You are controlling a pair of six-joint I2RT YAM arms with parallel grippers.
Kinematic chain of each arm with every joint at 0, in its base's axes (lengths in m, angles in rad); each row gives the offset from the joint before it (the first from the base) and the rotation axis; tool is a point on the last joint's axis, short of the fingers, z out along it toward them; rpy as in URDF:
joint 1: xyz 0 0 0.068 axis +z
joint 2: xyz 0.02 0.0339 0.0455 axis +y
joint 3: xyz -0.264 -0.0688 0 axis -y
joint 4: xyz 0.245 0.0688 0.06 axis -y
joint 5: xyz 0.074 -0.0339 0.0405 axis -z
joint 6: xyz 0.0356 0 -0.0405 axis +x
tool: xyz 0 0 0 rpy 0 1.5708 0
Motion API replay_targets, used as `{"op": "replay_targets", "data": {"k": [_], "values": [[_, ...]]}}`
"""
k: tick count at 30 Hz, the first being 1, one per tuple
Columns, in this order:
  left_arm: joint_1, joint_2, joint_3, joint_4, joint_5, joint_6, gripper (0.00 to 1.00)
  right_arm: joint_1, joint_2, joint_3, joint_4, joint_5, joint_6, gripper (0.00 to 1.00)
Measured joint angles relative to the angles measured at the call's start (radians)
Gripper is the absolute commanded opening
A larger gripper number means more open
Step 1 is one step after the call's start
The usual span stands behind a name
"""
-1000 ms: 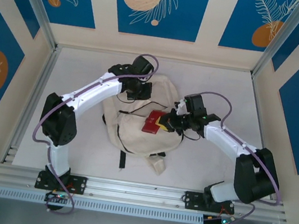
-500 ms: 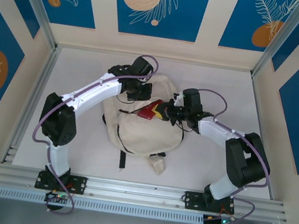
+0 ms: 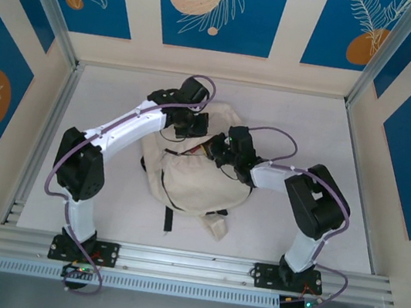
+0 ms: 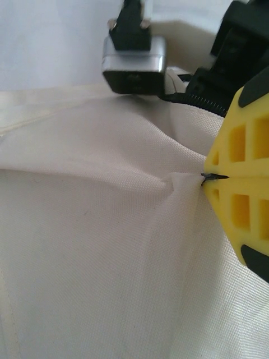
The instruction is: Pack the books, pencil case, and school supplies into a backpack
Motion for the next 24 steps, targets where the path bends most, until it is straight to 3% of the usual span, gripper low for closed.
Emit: {"op": "replay_targets", "data": {"k": [5, 13, 20, 24], "values": [[0.002, 0.0, 0.0, 0.001, 0.006, -0.014, 0.0, 0.008, 0.064, 0.027, 0.068, 0.013, 0.054, 0.13], [0.01, 0.0, 0.0, 0.015, 0.027, -0.014, 0.0, 0.012, 0.019, 0.006, 0.046, 0.011, 0.081, 0.39], [0.014, 0.0, 0.0, 0.011, 0.071, -0.014, 0.0, 0.032, -0.156, -0.081, -0.128, 0.034, 0.069, 0.39], [0.018, 0.0, 0.0, 0.011, 0.078, -0.014, 0.0, 0.051, -0.22, -0.116, -0.186, 0.04, 0.064, 0.29]]}}
